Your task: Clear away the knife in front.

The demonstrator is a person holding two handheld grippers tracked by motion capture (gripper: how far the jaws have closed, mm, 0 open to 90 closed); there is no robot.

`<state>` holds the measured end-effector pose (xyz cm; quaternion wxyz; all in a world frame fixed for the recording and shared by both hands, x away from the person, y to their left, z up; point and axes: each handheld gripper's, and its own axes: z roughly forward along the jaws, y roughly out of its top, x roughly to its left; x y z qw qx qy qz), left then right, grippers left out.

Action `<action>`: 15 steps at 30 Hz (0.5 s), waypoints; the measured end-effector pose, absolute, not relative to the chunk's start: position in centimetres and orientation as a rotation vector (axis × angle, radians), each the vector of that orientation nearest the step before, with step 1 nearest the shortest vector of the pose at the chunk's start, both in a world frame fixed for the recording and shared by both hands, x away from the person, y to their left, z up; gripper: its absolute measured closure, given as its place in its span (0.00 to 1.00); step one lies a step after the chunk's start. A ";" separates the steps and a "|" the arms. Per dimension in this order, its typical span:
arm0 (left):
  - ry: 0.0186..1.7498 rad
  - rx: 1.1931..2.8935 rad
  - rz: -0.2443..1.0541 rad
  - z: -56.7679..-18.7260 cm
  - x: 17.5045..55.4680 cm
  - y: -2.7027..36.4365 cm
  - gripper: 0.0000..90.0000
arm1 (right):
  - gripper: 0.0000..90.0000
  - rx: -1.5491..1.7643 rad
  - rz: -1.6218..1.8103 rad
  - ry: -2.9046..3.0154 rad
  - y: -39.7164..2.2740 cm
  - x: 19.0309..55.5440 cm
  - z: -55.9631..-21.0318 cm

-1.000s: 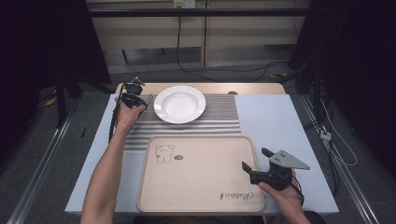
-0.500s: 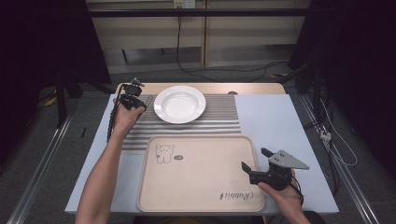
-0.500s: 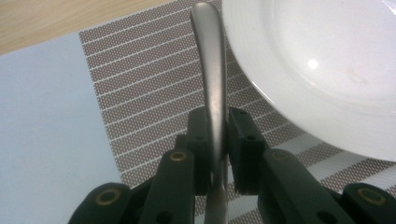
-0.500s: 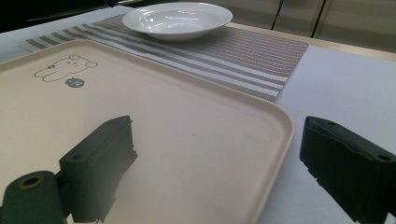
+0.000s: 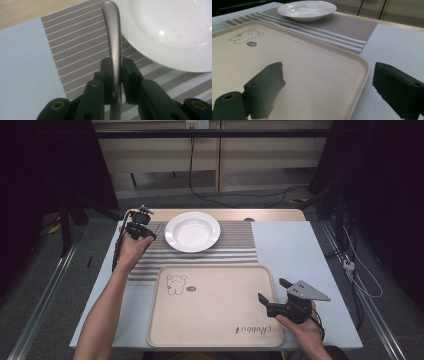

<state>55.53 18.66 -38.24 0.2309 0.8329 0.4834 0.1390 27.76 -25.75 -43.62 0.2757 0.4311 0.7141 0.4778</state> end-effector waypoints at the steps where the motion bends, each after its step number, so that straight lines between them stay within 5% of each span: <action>1: 1.320 2.296 0.385 -38.2 55.4 18.6 0.89 | 0.11 1.157 1.284 1.919 -25.7 27.8 -43.6; 15: 1.254 2.322 0.352 -38.4 53.5 17.4 0.89 | 0.11 1.157 1.285 1.920 -25.7 27.8 -43.6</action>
